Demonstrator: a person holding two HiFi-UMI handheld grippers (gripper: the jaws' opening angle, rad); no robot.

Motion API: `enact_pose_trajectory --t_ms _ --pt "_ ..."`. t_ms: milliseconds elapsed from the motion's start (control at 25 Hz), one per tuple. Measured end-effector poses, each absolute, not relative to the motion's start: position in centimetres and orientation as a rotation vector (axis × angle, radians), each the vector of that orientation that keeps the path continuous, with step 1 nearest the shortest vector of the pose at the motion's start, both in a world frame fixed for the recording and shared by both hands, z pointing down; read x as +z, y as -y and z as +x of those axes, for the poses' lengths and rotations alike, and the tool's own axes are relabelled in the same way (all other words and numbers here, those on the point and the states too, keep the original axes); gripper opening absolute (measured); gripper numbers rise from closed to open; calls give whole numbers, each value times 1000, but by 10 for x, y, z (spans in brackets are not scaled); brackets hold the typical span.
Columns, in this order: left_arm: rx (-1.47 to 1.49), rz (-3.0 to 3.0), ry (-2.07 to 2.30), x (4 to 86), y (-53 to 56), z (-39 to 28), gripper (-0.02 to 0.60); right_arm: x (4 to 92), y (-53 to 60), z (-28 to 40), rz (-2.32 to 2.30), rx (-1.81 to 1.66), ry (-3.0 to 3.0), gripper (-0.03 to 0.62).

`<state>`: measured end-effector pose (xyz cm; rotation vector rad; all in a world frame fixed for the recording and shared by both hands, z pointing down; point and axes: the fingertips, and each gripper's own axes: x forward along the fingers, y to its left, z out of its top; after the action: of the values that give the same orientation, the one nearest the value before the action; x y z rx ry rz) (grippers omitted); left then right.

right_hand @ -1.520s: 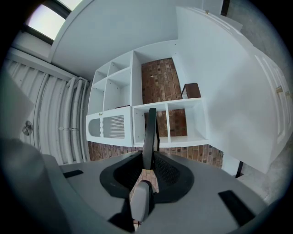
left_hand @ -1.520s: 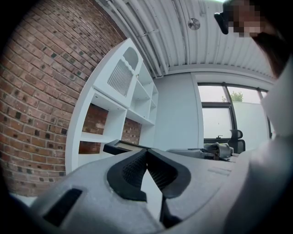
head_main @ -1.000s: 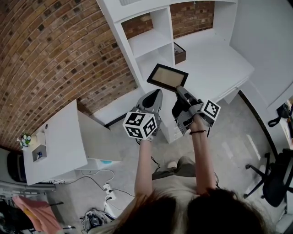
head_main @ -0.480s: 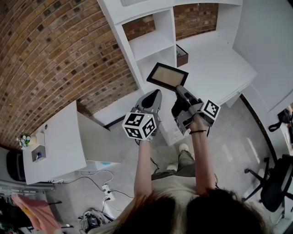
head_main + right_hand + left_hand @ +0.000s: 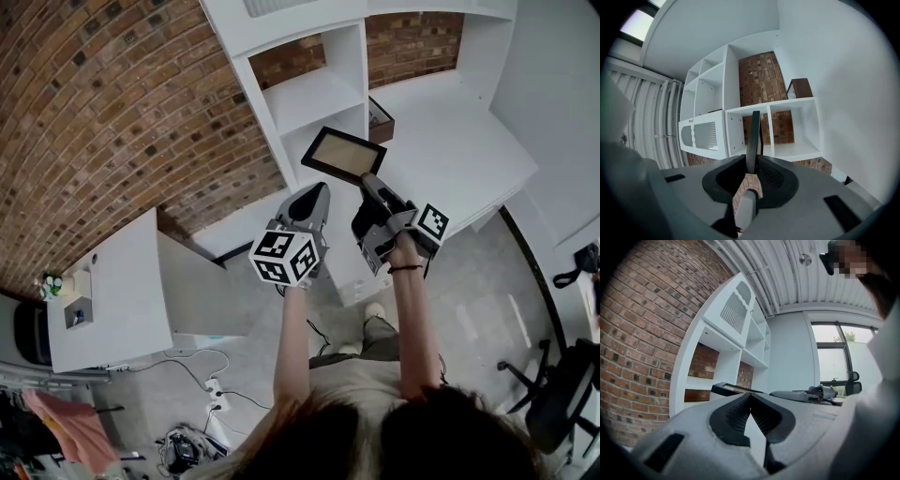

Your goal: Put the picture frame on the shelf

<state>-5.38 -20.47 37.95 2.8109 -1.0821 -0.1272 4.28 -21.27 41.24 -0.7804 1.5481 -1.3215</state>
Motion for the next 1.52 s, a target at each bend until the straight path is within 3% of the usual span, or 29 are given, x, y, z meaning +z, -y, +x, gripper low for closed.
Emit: enact_pose_trajectory --t_ms 1520 --pt "-141 2693 1350 372 318 -28 11 405 344 57 -619 -1488 -1656 72"
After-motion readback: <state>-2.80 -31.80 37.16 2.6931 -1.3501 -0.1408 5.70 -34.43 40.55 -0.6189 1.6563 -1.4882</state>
